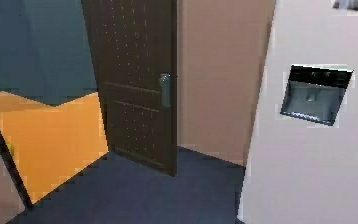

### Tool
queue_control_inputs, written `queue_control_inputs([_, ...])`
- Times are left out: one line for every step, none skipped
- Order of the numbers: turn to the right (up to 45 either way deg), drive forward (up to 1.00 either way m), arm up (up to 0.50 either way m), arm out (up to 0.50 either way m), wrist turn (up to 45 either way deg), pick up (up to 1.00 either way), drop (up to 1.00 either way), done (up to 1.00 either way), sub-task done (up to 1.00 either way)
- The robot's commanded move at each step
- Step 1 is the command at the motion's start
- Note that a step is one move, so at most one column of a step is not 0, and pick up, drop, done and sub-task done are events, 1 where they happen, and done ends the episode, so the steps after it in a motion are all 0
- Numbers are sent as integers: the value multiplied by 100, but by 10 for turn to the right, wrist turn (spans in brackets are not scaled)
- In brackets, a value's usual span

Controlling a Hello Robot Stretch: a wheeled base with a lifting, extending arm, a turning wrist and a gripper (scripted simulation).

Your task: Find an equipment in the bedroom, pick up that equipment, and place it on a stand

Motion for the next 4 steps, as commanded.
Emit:
queue_control_inputs([90, 0, 0, 0, 0, 0, 0, 0, 0])
queue_control_inputs([0, 45, 0, 0, 0, 0, 0, 0, 0])
queue_control_inputs([-450, 0, 0, 0, 0, 0, 0, 0, 0])
queue_control_inputs([-60, 0, 0, 0, 0, 0, 0, 0, 0])
